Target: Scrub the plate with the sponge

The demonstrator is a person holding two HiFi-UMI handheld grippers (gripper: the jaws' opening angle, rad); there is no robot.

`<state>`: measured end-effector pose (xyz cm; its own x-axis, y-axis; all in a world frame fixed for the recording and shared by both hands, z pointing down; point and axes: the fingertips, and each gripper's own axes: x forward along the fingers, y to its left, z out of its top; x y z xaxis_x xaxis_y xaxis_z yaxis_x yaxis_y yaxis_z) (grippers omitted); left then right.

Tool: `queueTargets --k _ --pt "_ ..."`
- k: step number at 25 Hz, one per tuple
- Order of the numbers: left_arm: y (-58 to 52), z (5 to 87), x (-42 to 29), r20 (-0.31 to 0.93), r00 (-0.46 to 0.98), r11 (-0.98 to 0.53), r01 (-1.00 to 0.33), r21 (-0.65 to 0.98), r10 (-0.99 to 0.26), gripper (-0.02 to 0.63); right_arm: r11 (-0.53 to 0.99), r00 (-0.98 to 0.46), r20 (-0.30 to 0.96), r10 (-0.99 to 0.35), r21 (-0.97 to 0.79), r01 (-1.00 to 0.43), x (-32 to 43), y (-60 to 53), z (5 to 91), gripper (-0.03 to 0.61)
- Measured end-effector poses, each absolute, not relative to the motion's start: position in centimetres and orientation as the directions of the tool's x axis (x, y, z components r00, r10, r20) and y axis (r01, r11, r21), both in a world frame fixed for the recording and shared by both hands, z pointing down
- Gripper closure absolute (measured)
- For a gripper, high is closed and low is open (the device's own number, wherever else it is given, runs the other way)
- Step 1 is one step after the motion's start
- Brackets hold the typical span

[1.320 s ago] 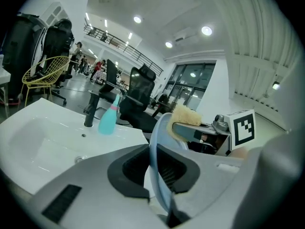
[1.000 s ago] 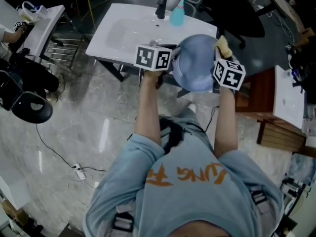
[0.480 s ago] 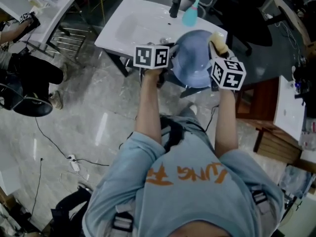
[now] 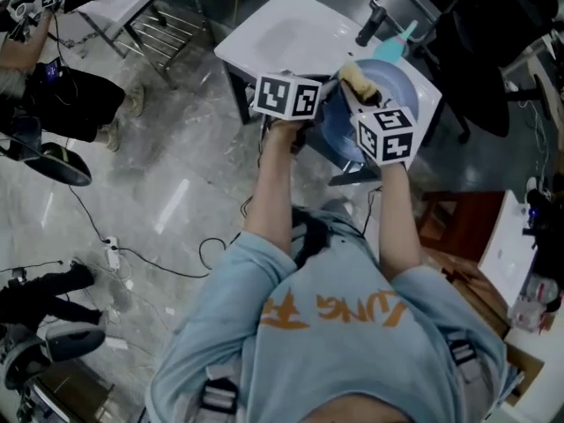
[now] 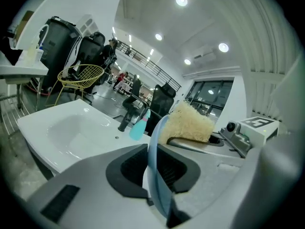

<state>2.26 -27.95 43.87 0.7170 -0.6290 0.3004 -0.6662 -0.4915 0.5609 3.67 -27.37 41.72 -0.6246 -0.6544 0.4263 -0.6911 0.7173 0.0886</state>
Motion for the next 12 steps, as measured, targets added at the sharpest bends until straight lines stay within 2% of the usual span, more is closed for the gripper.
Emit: queueTargets --k 6,12 --pt "-27.8 43.3 1.0 0.259 0.72 -0.497 -0.65 0.575 -0.644 0.574 0.709 -0.602 0.463 -0.651 0.088 -0.699 3.7 -27.7 42.9 0.543" --pt "-28.4 43.1 1.7 0.237 0.735 -0.507 -0.628 0.59 -0.635 0.571 0.654 -0.543 0.487 -0.685 0.082 -0.752 6.8 -28.7 43.5 0.541"
